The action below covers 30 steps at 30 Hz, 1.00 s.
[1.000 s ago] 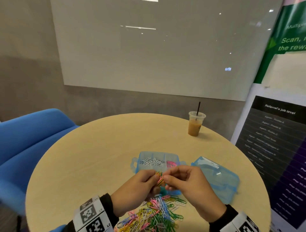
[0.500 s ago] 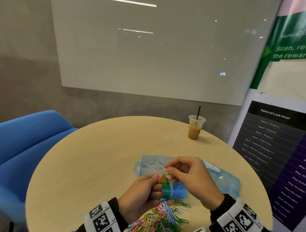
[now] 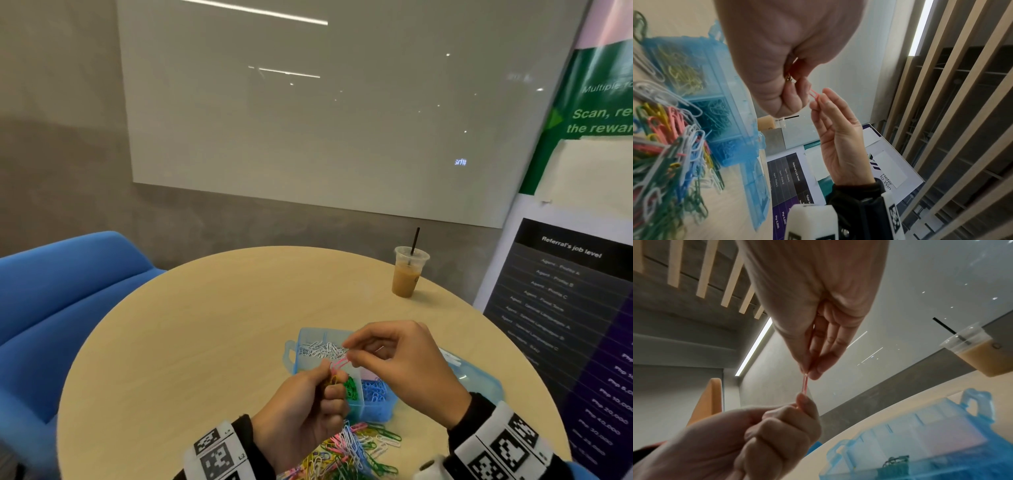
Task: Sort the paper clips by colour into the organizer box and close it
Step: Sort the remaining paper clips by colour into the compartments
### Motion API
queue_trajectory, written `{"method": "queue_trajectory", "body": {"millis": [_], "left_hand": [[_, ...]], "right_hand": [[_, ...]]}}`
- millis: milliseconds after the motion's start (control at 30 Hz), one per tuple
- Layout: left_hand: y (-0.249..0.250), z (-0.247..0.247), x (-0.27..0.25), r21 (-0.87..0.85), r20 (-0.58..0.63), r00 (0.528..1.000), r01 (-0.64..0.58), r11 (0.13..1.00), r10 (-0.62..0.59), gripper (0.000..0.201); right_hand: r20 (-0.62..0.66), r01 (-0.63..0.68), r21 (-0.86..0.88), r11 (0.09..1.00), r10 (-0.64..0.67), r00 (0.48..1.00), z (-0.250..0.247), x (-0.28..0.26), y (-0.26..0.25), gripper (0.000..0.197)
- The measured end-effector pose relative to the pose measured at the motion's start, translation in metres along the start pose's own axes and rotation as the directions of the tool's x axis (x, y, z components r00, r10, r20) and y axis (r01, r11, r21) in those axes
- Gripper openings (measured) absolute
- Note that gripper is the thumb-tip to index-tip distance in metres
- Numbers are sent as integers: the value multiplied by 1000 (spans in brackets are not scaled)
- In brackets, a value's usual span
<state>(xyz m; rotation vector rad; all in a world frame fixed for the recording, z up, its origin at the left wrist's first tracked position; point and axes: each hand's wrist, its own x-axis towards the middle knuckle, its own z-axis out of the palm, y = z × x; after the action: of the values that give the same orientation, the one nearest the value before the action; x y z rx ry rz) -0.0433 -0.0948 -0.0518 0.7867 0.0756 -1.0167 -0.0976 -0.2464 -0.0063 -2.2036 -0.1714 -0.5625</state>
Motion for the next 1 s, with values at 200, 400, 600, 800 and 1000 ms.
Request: {"method": "queue_trajectory", "body": {"millis": [200,400,600,800,1000], "left_hand": [[-1,-1,7,-15,-64,997,-44,999,43,47],[4,-8,12,-155,-62,997,-52,987,43,55],[10,-9,8,-178,30,999,-24,984,30,78],[4,-9,5,-127,91,996,13,992,-1,87],[1,-10,4,-116,133,991,25,993,-9,84]], "right_hand": [[-44,-48,39,998,50,998,-10,10,6,11],[-301,-147,-160,976,94,949,-16,33,54,14],[-127,-160,-203,966,136,982,-9,26,65,14],[224,88,-224,971,-36,974,3,17,35,22],[370,189,-173,967,-114,922,14,16,40,13]]}}
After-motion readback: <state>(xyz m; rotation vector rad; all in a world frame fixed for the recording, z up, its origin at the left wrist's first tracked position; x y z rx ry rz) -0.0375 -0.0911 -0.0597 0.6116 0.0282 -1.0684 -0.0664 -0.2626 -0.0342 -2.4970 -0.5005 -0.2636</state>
